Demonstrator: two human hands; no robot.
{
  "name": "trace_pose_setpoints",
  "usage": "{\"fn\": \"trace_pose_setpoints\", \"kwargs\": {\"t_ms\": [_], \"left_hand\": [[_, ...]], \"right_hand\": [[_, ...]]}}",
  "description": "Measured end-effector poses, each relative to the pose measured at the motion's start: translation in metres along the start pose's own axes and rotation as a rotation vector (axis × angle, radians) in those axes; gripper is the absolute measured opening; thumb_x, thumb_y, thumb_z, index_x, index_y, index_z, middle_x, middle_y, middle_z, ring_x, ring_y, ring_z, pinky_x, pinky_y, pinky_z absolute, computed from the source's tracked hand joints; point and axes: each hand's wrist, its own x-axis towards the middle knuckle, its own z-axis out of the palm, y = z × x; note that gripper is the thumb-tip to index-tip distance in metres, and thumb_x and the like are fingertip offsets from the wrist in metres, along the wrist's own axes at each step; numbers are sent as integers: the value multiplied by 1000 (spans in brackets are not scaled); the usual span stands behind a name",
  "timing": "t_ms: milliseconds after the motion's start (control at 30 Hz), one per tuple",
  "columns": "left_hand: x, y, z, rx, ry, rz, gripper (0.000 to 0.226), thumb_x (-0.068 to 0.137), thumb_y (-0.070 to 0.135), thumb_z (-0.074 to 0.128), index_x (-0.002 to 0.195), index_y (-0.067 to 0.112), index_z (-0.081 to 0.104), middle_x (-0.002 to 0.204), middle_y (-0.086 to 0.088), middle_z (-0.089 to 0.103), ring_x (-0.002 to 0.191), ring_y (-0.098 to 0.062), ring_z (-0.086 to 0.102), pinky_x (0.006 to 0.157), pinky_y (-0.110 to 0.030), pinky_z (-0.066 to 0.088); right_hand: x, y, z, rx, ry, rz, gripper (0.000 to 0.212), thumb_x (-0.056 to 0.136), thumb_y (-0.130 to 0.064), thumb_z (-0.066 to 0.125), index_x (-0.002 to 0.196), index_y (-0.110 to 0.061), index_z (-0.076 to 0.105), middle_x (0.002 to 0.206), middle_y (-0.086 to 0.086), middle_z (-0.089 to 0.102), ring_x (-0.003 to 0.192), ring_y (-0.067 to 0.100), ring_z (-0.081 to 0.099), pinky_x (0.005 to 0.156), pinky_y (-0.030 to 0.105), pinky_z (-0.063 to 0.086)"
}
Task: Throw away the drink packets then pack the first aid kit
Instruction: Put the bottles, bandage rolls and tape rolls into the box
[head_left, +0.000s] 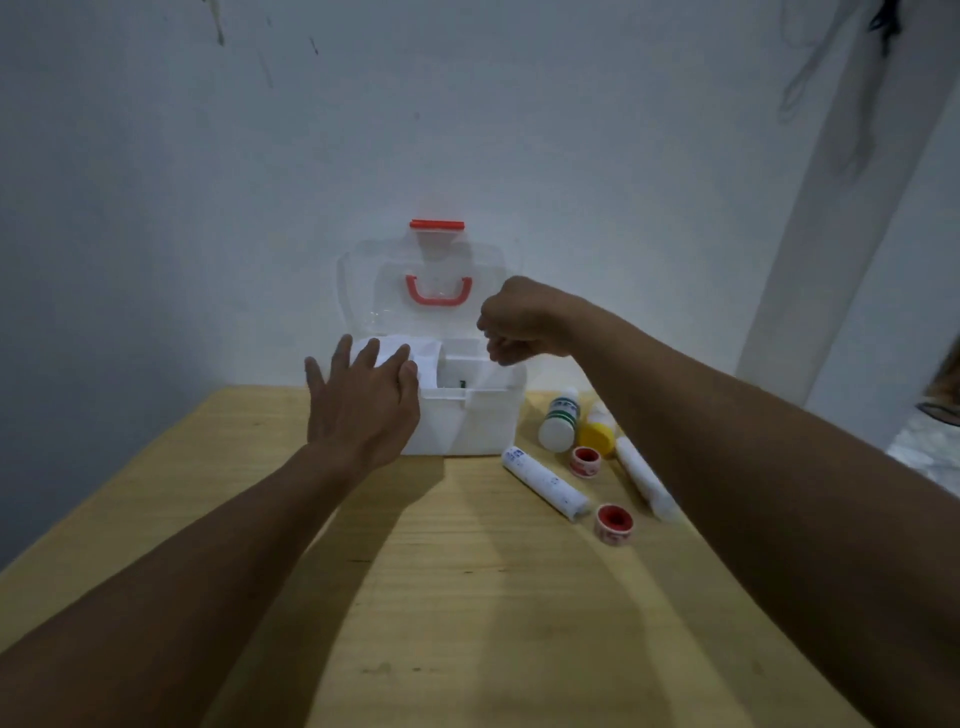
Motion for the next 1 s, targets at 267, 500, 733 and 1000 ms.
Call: {"fn": "trace_pose_setpoints", "kwargs": {"t_ms": [267,500,733,1000], "left_hand": [[-13,18,-1,28,-36,39,61,99,51,6,150,32,32,160,-10,25,151,-32,2,116,-65,0],[-15,14,5,66,-34,71,66,96,57,-2,151,36,27,162,-11,19,150,-34,-1,114,-66,-2],[-15,14,7,49,-23,76,62,97,54,1,151,37,26,163,-9,16,151,-31,-2,115,-64,-4],[-15,14,9,24,7,73,67,93,56,-1,150,37,30,163,-8,17,151,-29,2,115,-62,-5]], "right_hand": [[-33,26,-39,-204,117,-28,24,88,-6,54,102,7,68,101,25,71,94,35,72,80,44,63],[-49,71,-40,-419,218,61,4,87,-5,55,86,-1,54,94,17,62,82,34,69,66,38,61],[-32,109,-27,-488,183,188,15,81,-7,69,78,-7,55,93,14,66,86,30,68,80,37,60],[-15,110,-28,-382,155,271,20,84,-17,71,79,-3,58,81,17,70,80,31,76,78,40,63]]}}
